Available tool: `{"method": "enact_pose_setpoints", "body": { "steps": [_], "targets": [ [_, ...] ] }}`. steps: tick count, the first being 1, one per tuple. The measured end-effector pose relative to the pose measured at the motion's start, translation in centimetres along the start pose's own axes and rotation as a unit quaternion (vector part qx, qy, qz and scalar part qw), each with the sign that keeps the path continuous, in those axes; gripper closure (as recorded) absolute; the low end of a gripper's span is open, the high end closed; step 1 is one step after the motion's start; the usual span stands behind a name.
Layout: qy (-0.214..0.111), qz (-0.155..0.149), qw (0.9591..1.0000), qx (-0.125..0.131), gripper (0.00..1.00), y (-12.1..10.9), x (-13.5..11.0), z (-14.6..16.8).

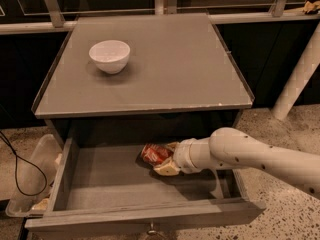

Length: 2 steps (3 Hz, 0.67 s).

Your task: Place coke can into top drawer

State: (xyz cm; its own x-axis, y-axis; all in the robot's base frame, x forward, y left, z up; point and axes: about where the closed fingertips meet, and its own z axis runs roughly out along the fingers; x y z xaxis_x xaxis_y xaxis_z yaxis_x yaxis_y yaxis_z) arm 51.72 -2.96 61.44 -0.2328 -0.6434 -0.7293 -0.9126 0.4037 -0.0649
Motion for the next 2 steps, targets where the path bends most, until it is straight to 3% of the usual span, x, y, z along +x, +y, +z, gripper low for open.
{"method": "enact_pose_setpoints", "body": {
  "steps": [2],
  "targets": [
    [0.000, 0.000, 1.0000, 0.000, 0.36, 0.00, 0.00, 0.00]
  ]
}}
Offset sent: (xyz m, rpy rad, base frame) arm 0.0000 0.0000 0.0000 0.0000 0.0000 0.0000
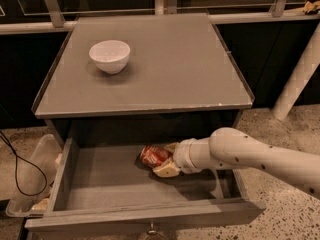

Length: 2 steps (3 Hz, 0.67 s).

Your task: Place coke can into top drawer

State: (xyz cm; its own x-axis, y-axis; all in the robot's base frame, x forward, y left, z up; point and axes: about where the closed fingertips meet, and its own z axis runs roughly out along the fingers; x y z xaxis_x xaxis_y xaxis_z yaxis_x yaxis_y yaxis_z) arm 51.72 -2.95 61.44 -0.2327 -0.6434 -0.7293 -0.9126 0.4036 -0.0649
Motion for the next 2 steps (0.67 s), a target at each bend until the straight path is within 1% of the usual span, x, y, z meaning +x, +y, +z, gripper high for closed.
{"method": "enact_pose_setpoints", "body": {
  "steps": [1, 2],
  "targets": [
    [0.000, 0.000, 1.0000, 0.000, 0.13, 0.00, 0.00, 0.00],
    [0.000, 0.000, 1.0000, 0.000, 0.00, 0.01, 0.00, 0.01]
  ]
}}
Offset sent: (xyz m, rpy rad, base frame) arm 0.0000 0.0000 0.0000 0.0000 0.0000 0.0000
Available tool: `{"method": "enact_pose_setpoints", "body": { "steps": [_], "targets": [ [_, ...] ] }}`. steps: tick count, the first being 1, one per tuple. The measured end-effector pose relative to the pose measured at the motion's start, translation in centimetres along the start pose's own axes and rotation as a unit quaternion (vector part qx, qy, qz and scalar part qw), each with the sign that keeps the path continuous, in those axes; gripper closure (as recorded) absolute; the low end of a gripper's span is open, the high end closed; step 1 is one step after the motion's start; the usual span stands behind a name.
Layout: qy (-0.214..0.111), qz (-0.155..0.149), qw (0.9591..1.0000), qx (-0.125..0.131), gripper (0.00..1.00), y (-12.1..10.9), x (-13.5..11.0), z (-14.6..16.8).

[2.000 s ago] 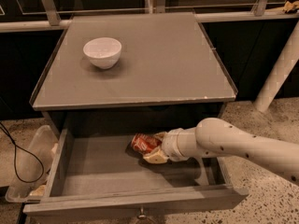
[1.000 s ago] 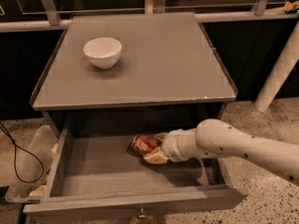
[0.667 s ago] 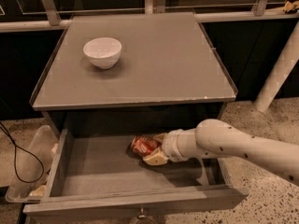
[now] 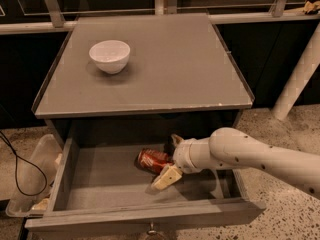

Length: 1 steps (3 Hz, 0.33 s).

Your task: Place coke can into top drawer

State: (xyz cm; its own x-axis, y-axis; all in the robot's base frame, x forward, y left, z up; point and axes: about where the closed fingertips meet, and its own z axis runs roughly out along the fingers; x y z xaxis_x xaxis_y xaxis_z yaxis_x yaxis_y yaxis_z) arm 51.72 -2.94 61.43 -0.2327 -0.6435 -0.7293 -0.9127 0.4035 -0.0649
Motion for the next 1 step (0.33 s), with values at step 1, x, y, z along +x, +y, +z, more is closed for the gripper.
{"method": "enact_pose_setpoints", "body": {
  "steps": [1],
  "targets": [
    [0.000, 0.000, 1.0000, 0.000, 0.00, 0.00, 0.00, 0.00]
  ]
}}
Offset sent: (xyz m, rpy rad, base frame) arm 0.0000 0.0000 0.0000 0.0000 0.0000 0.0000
